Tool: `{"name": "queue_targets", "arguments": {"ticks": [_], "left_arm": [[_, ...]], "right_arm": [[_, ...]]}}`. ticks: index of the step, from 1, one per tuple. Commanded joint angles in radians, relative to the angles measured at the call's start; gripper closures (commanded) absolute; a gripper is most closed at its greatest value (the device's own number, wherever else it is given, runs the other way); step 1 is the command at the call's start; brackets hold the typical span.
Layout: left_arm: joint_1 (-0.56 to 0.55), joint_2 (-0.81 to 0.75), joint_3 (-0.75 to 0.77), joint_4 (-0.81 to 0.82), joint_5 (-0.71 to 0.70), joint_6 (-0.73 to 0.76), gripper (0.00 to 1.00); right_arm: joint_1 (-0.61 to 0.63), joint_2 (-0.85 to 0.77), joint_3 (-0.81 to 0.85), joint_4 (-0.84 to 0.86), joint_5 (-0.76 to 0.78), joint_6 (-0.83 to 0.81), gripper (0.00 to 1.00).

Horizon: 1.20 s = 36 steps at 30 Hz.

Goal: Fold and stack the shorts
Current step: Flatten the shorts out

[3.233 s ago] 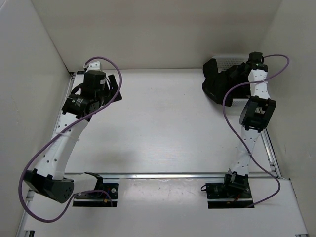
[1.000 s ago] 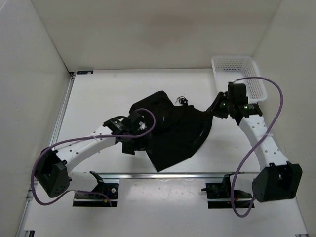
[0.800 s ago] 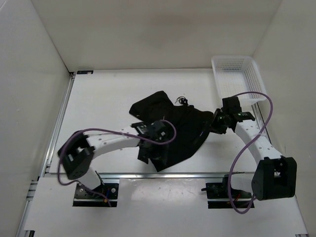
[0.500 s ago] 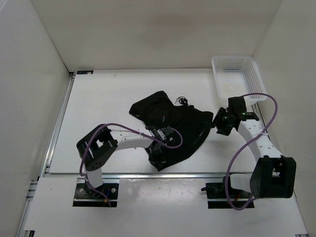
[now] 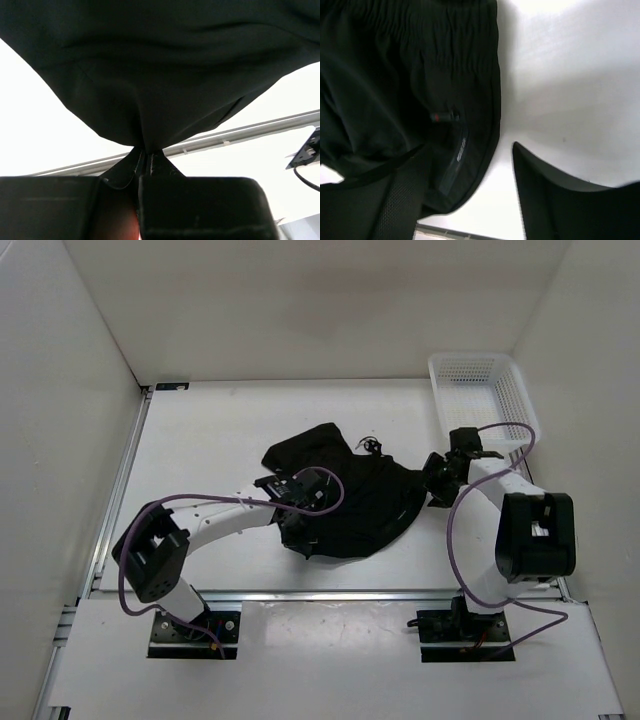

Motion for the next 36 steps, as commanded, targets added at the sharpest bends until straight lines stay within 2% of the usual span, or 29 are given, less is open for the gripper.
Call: {"name": "queue_targets", "arguments": {"ticks": [1,2,4,5,6,7,8,9,11,12,13,14,15,16,17,18,19,22,24,25,26,27,30,31,32,33,34,35,36], "left_arm": [[-0.007,-0.013,0.022,-0.023,-0.029,0.013,0.90],[-0.007,-0.013,0.031,-0.033,-0.029,0.013,0.90],[-0.007,-0.013,0.043,-0.052,-0.053,0.013,0.90],[0.013,-0.025,0.043,-0.062,-0.066,0.022,0.90],[0.027,-0.038,0.055,-0.076,-0.076,0.034,0.90],[0.048,-0.038,0.069,-0.101,-0.087,0.047,0.90],[0.076,-0.050,0.083,-0.110,-0.087,0.067,0.90],[0.152,-0.050,0.141,-0.122,-0.087,0.091,0.90],[0.237,-0.030,0.248,-0.185,-0.139,0.171,0.90],[0.325,0.009,0.314,-0.213,-0.159,0.198,0.90],[0.369,0.039,0.475,-0.242,-0.173,0.246,0.90],[0.410,0.068,0.567,-0.268,-0.182,0.269,0.90],[0.450,0.132,0.660,-0.321,-0.193,0.288,0.90],[0.522,0.167,0.863,-0.348,-0.193,0.312,0.90],[0.557,0.204,0.973,-0.375,-0.193,0.323,0.90],[0.620,0.277,1.079,-0.412,-0.164,0.334,0.90],[0.645,0.313,1.282,-0.432,-0.149,0.343,0.90],[0.735,0.376,1.518,-0.446,-0.083,0.343,0.90],[0.766,0.347,1.507,-0.396,-0.034,0.343,0.90],[0.777,0.285,1.476,-0.370,-0.034,0.343,0.90],[0.789,0.245,1.383,-0.340,-0.034,0.343,0.90],[0.789,0.205,1.328,-0.284,-0.034,0.355,0.90],[0.789,0.067,1.102,-0.256,-0.034,0.381,0.90],[0.774,-0.002,1.032,-0.256,-0.044,0.381,0.90],[0.762,-0.042,0.861,-0.256,-0.056,0.390,0.90],[0.762,-0.086,0.763,-0.238,-0.057,0.380,0.90],[0.762,-0.131,0.662,-0.227,-0.070,0.369,0.90],[0.753,-0.226,0.562,-0.196,-0.070,0.358,0.90],[0.753,-0.272,0.369,-0.181,-0.070,0.340,0.90]], "right_arm": [[-0.002,0.067,0.060,0.087,0.004,-0.001,0.36],[-0.002,0.110,0.069,0.087,0.019,-0.001,0.39],[-0.002,0.143,0.078,0.121,0.019,-0.001,0.58],[-0.002,0.155,0.078,0.130,0.019,-0.001,0.68],[-0.002,0.155,0.090,0.130,0.008,-0.001,0.93],[0.007,0.155,0.113,0.130,-0.002,0.011,1.00],[0.007,0.155,0.133,0.130,-0.003,0.025,1.00],[0.021,0.155,0.161,0.130,-0.003,0.025,1.00],[0.033,0.155,0.298,0.092,-0.003,0.058,1.00],[0.044,0.164,0.364,0.075,-0.003,0.068,1.00],[0.044,0.176,0.441,0.028,-0.003,0.082,1.00],[0.044,0.207,0.518,0.015,-0.013,0.097,1.00],[0.044,0.224,0.679,0.005,-0.025,0.124,1.00],[0.044,0.262,0.769,-0.006,-0.038,0.135,1.00],[0.044,0.288,0.861,-0.040,-0.058,0.144,1.00],[0.044,0.311,1.052,-0.061,-0.067,0.166,1.00],[0.044,0.349,1.139,-0.078,-0.076,0.175,1.00],[0.044,0.364,1.312,-0.088,-0.104,0.209,1.00],[0.053,0.330,1.301,-0.074,-0.116,0.209,1.00],[0.062,0.272,1.269,-0.062,-0.116,0.194,1.00],[0.077,0.235,1.220,-0.040,-0.087,0.178,1.00],[0.090,0.156,1.095,-0.023,-0.076,0.169,1.00],[0.116,0.031,0.873,0.035,-0.056,0.155,1.00],[0.142,-0.053,0.721,0.049,-0.021,0.137,1.00],[0.157,-0.096,0.646,0.049,0.006,0.128,1.00],[0.188,-0.180,0.571,0.058,0.031,0.117,1.00],[0.202,-0.222,0.423,0.058,0.060,0.108,1.00],[0.215,-0.260,0.350,0.058,0.080,0.108,1.00],[0.244,-0.334,0.275,0.058,0.108,0.108,1.00]]}}
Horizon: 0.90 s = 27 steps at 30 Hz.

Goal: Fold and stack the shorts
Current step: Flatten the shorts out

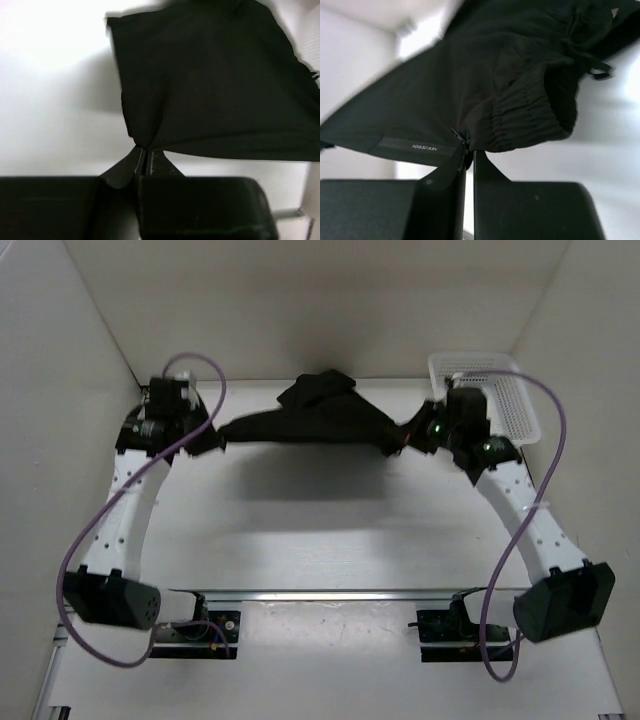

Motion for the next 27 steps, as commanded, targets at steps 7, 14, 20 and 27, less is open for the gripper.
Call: {"name": "queue_targets", "arguments": {"ticks": [7,14,20,27], "left_arm": [[0.019,-0.259,-0.662,0.008,0.023,-0.121,0.11],[0.029,-0.188,-0.565,-0.026,-0.047,-0.151,0.19],[0.029,-0.087,-0.654,-0.008,-0.069,-0.204,0.16],[0.039,0.135,-0.789,0.129,0.035,-0.214,0.15]], "right_arm": [[0.197,-0.364,-0.672,-0.042,0.154,0.018,0.32],[0.128,-0.445,-0.677,-0.204,0.145,0.083,0.24],[-0.017,-0.424,-0.764,-0.147,-0.071,0.149,0.22],[-0.053,-0.340,-0.914,0.073,-0.213,0.212,0.19]]}}
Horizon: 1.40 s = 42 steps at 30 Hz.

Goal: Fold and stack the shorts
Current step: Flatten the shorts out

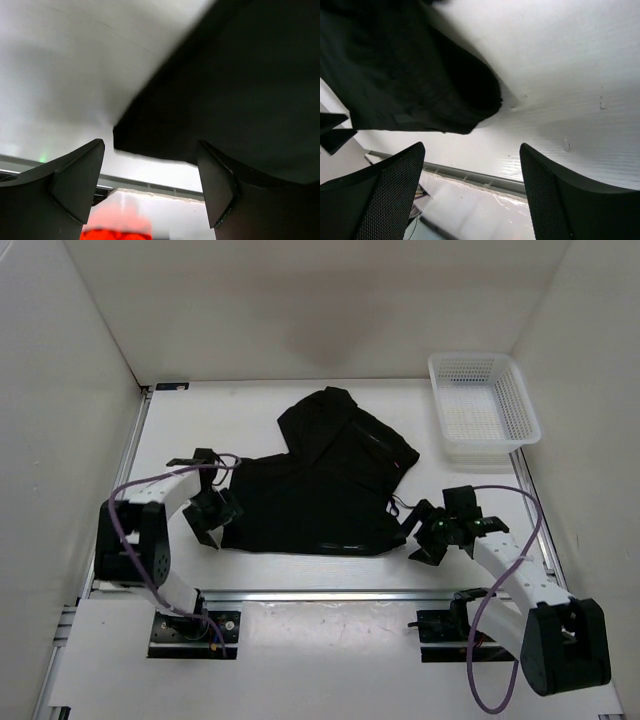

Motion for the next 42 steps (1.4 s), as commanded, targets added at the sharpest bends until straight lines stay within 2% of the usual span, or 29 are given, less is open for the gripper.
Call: {"name": "queue_targets", "arguments": {"ticks": [1,4,5,6,7,8,9,12,14,16,20,24,27,28,29,30,31,32,33,35,38,39,42], "left_arm": [[0.007,0.073,-0.021,0.088,0.052,-0.019,0.15],[-0.003,0.126,-0.034,0.121,0.067,-0.030,0.25],[-0.012,0.126,-0.034,0.132,0.057,-0.041,0.32],[-0.012,0.140,-0.020,0.132,0.056,-0.041,0.44],[-0.012,0.149,-0.003,0.132,0.056,-0.041,0.76],[-0.012,0.164,0.009,0.132,0.056,-0.032,0.90],[-0.012,0.164,0.035,0.132,0.056,-0.023,0.90],[-0.012,0.177,0.113,0.116,0.078,-0.012,0.90],[-0.012,0.148,0.176,0.055,0.066,-0.003,0.90],[-0.003,0.122,0.285,0.003,0.041,-0.003,0.90],[0.048,0.043,0.399,-0.071,0.018,0.008,0.90],[0.082,-0.004,0.368,-0.092,0.018,0.017,0.90],[0.093,-0.035,0.260,-0.056,0.042,0.040,0.90],[0.102,-0.052,0.230,-0.046,0.043,0.040,0.89],[0.102,-0.061,0.176,-0.046,0.059,0.049,0.80],[0.102,-0.072,0.154,-0.031,0.070,0.062,0.68],[0.102,-0.090,0.137,-0.031,0.070,0.062,0.50],[0.102,-0.099,0.128,-0.031,0.070,0.072,0.35],[0.112,-0.099,0.127,-0.031,0.058,0.083,0.23],[0.112,-0.112,0.188,-0.065,0.018,0.083,0.00],[0.103,-0.112,0.290,-0.111,-0.035,0.108,0.00],[0.094,-0.094,0.367,-0.111,-0.046,0.117,0.00],[0.007,-0.025,0.532,-0.121,-0.068,0.138,0.03]], "right_arm": [[0.008,0.057,-0.027,0.147,-0.091,0.045,0.19],[0.037,0.122,-0.018,0.195,-0.061,0.054,0.20],[0.046,0.137,-0.002,0.195,-0.035,0.054,0.22],[0.047,0.152,0.008,0.222,0.007,0.054,0.29],[0.057,0.189,0.008,0.244,0.016,0.054,0.33],[0.057,0.211,0.008,0.265,0.016,0.054,0.39],[0.057,0.258,0.025,0.303,0.016,0.054,0.58],[0.067,0.332,0.137,0.275,0.042,0.043,1.00],[0.067,0.332,0.271,0.161,0.097,-0.007,1.00],[0.067,0.269,0.349,0.077,0.179,-0.044,1.00],[0.067,0.173,0.464,-0.035,0.251,-0.135,1.00],[0.169,0.085,0.374,-0.048,0.312,-0.170,1.00],[0.261,0.064,0.237,-0.048,0.337,-0.155,1.00],[0.289,0.052,0.205,-0.048,0.347,-0.141,1.00],[0.351,0.038,0.174,-0.048,0.348,-0.121,1.00],[0.387,0.038,0.126,-0.048,0.358,-0.080,0.91],[0.421,0.028,0.113,-0.058,0.373,-0.060,0.77],[0.483,0.028,0.113,-0.069,0.387,-0.040,0.42],[0.507,0.028,0.113,-0.106,0.404,-0.026,0.32],[0.533,0.028,0.168,-0.158,0.470,-0.017,0.19],[0.495,0.028,0.279,-0.224,0.530,-0.059,0.17],[0.470,0.041,0.307,-0.224,0.539,-0.078,0.17],[0.338,0.097,0.407,-0.204,0.521,-0.133,0.18]]}}
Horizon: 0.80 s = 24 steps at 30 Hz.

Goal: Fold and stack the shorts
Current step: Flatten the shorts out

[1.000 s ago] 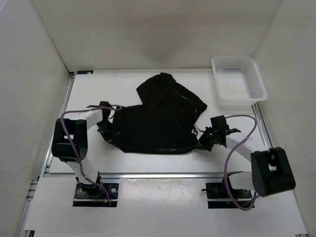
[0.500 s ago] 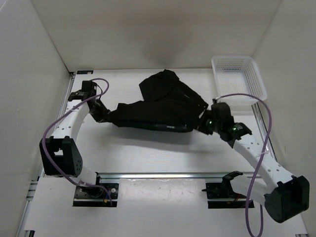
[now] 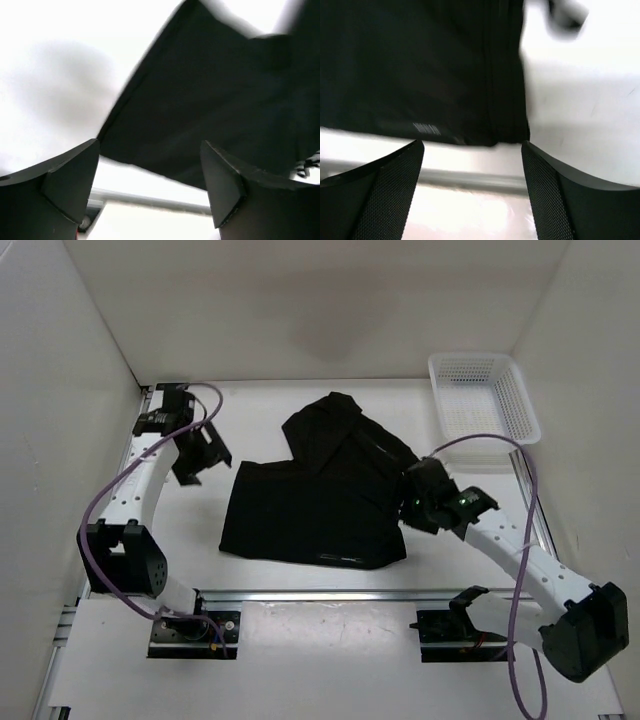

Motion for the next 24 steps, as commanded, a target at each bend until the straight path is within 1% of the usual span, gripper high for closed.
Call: {"name": "queue_targets", "arguments": {"ticks": [1,2,3,4,5,6,7,8,9,11,12,13,15,16,17,19,24], "left_arm": [[-0.102,0.035,0.198,0.008,-0.043,0.058,0.11],[-0.165,0.092,0.239,0.008,-0.043,0.068,0.16],[-0.196,0.126,0.325,0.008,-0.043,0.077,0.21],[-0.225,0.163,0.372,0.008,-0.060,0.086,0.27],[-0.254,0.202,0.418,-0.013,-0.080,0.100,0.37],[-0.303,0.292,0.519,-0.029,-0.089,0.111,0.42],[-0.324,0.342,0.573,-0.047,-0.101,0.111,0.48],[-0.346,0.388,0.627,-0.079,-0.129,0.120,0.51],[-0.381,0.481,0.731,-0.095,-0.141,0.120,0.52],[-0.409,0.568,0.834,-0.107,-0.152,0.132,0.52],[-0.421,0.653,0.882,-0.118,-0.164,0.132,0.50],[-0.430,0.698,0.987,-0.127,-0.164,0.132,0.45],[-0.443,0.782,1.089,-0.136,-0.164,0.143,0.40],[-0.452,0.860,1.133,-0.136,-0.164,0.143,0.36],[-0.452,0.893,1.202,-0.136,-0.164,0.143,0.33],[-0.452,0.960,1.236,-0.115,-0.190,0.143,0.33],[-0.452,1.023,1.258,-0.009,-0.210,0.115,0.32]], "right_arm": [[-0.124,0.056,0.132,0.035,0.047,-0.080,0.20],[-0.191,0.108,0.155,0.052,0.006,-0.089,0.26],[-0.220,0.136,0.178,0.072,-0.013,-0.089,0.29],[-0.247,0.198,0.221,0.115,-0.028,-0.103,0.35],[-0.286,0.232,0.244,0.135,-0.042,-0.112,0.43],[-0.305,0.269,0.270,0.150,-0.051,-0.112,0.58],[-0.334,0.353,0.300,0.151,-0.062,-0.112,0.67],[-0.345,0.396,0.374,0.151,-0.062,-0.121,0.72],[-0.354,0.479,0.408,0.151,-0.062,-0.131,0.78],[-0.379,0.558,0.468,0.151,-0.073,-0.131,0.78],[-0.388,0.590,0.521,0.151,-0.093,-0.131,0.76],[-0.406,0.655,0.546,0.151,-0.102,-0.118,0.68],[-0.419,0.707,0.584,0.151,-0.127,-0.108,0.62],[-0.419,0.749,0.616,0.151,-0.145,-0.108,0.59],[-0.419,0.766,0.629,0.160,-0.154,-0.108,0.58],[-0.428,0.800,0.640,0.160,-0.165,-0.108,0.57],[-0.437,0.822,0.637,0.160,-0.165,-0.117,0.55]]}}
